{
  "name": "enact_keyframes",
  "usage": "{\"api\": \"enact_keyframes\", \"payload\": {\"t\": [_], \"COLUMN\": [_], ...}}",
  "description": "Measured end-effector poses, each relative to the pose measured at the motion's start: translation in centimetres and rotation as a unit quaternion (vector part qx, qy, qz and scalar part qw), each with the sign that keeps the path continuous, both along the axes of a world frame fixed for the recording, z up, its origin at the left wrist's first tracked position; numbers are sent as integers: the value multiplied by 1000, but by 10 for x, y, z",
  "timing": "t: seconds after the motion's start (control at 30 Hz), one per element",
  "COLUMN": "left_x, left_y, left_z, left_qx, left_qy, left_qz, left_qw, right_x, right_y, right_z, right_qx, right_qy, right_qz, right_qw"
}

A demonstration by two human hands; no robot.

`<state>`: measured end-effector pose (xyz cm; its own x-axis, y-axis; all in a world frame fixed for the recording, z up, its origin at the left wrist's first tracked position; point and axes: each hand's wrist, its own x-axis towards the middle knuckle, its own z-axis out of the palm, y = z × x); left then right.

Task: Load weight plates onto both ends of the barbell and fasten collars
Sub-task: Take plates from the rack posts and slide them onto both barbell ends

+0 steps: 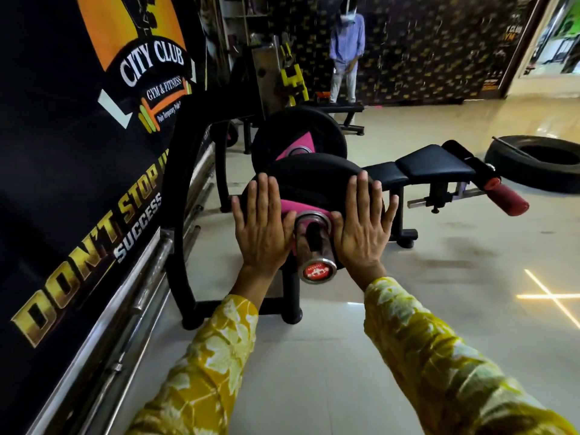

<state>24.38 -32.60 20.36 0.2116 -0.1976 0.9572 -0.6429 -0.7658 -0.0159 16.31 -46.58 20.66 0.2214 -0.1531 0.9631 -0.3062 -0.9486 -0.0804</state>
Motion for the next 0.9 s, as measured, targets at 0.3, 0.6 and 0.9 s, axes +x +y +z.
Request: {"api": "enact_keyframes", "payload": {"t": [0.3,0.6,0.9], "left_x": [89,172,198], "left_y": [-44,-84,-100], "left_z": [6,9,2], "left_qx": [-9,5,5], "left_qy": [22,26,-29], "left_qz": [-34,-38,17], "left_qw": [999,999,999], "right_x": [85,168,201], "right_y": [-41,-81,-103], "right_z": [5,1,-4], "right_qx": [-11,7,-32], "right_qy": [8,13,-27], "right_qz": [-35,-29,-19], "right_qw": [999,999,999]}}
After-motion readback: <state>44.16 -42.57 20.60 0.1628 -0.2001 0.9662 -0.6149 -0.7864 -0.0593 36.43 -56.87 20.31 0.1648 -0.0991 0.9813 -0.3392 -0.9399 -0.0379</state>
